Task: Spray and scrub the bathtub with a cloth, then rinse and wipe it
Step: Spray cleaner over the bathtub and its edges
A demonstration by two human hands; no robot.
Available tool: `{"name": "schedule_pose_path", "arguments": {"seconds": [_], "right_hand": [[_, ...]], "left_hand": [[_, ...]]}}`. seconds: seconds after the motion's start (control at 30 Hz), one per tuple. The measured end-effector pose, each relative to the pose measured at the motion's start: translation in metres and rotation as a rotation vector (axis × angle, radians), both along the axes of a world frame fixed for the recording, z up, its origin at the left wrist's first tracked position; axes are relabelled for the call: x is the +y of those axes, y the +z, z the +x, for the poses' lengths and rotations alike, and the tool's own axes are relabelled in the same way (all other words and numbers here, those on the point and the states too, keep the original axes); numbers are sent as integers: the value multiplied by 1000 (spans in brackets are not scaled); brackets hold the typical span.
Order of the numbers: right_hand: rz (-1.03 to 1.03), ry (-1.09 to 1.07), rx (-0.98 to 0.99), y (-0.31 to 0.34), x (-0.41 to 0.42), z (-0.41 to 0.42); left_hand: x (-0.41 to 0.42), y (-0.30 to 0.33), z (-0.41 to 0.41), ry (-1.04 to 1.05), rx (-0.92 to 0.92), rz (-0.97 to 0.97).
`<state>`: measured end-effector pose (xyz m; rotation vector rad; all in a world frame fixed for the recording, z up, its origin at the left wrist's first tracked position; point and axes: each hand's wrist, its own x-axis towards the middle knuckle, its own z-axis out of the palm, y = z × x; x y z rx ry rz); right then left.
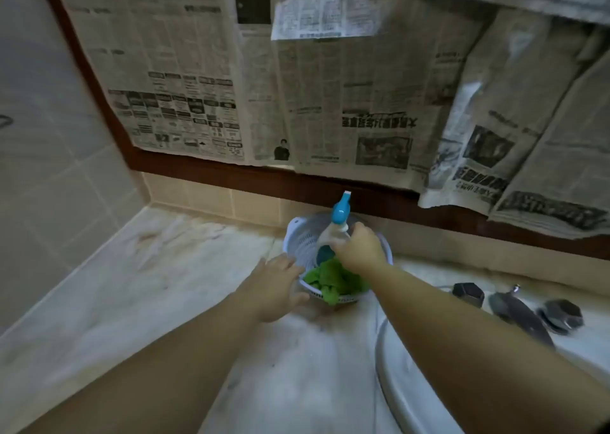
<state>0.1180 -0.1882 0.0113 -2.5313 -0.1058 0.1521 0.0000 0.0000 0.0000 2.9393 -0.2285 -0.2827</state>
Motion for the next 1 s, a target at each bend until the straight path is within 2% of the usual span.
{"name": "schedule_pose_path", "arguments": {"seconds": [0.13, 0.27, 0.5, 0.57, 0.63, 0.73, 0.87, 1.0], "right_hand": [[167, -85, 47, -21, 5, 13], [361, -27, 47, -32, 2, 18], [556, -31, 10, -27, 10, 16], [602, -47, -32, -15, 12, 7], [649, -32, -66, 1, 14, -5], [677, 72, -71, 34, 17, -26], [664, 200, -69, 74, 33, -57], [622, 348, -18, 102, 62, -96]], "left_hand": [[10, -15, 4, -22, -33, -48], [11, -26, 7, -15, -100, -87], [10, -29, 1, 15, -32, -152], [11, -21, -3, 53, -6, -242], [12, -5, -6, 87, -60, -370], [15, 30, -11, 148, -156, -515], [22, 63, -26, 194, -207, -543], [28, 86, -53, 244, -241, -667]]}}
